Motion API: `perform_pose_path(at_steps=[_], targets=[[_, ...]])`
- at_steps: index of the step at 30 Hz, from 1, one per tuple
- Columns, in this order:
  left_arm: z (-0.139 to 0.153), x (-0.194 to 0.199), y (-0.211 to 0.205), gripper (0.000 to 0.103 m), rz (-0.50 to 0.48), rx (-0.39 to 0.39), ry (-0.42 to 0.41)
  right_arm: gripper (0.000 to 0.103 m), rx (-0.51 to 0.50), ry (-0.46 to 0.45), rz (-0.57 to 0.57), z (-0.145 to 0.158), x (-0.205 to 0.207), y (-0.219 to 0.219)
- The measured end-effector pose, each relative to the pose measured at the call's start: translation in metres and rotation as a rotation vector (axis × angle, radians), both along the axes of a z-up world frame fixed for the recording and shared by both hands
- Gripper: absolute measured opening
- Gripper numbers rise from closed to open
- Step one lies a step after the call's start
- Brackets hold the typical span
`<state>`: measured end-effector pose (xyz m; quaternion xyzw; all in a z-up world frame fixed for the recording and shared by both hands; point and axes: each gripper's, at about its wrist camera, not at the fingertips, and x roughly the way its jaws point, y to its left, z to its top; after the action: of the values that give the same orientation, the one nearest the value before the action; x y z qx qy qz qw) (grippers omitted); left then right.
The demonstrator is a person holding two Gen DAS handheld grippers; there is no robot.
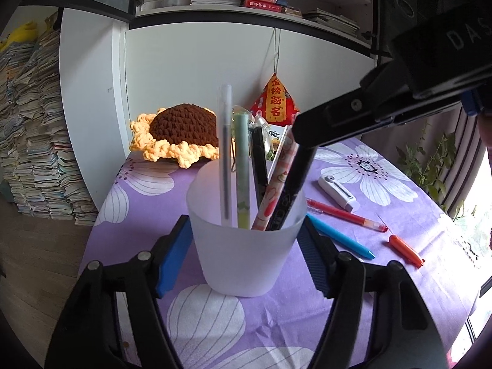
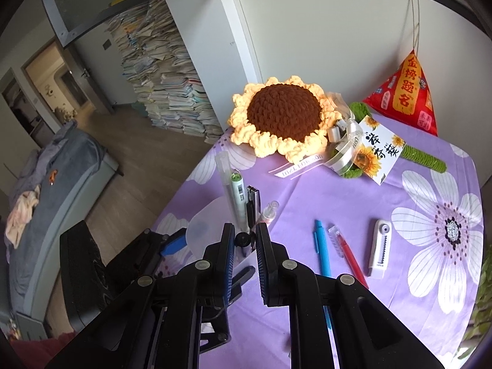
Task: Organize stationery
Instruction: 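Lower the black marker into the cup and open the right gripper, then move the right gripper to the blue pen and grasp it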
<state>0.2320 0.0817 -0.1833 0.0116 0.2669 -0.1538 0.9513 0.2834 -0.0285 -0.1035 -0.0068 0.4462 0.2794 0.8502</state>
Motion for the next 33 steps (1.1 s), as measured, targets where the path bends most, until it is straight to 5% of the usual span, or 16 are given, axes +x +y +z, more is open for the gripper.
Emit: perform_pose_path(at_steps=[13, 19, 23, 33], targets=[[-0.001, 0.0, -0.001, 0.068, -0.005, 0.006, -0.001, 0.015, 0.034, -0.046, -0.054, 0.013, -0.014, -0.04], [-0.001, 0.0, 0.0, 0.068, -0.005, 0.007, -0.001, 0.02, -0.223, 0.087, -0.091, -0.065, -0.003, -0.052], [-0.001, 0.0, 0.0, 0.068, -0.005, 0.006, -0.001, 0.02, -0.238, 0.139, -0.088, -0.096, 0.005, -0.055], [0.0, 0.0, 0.0, 0.068, -0.006, 0.006, -0.001, 0.012, -0.256, 0.156, -0.085, -0.109, 0.015, -0.052]])
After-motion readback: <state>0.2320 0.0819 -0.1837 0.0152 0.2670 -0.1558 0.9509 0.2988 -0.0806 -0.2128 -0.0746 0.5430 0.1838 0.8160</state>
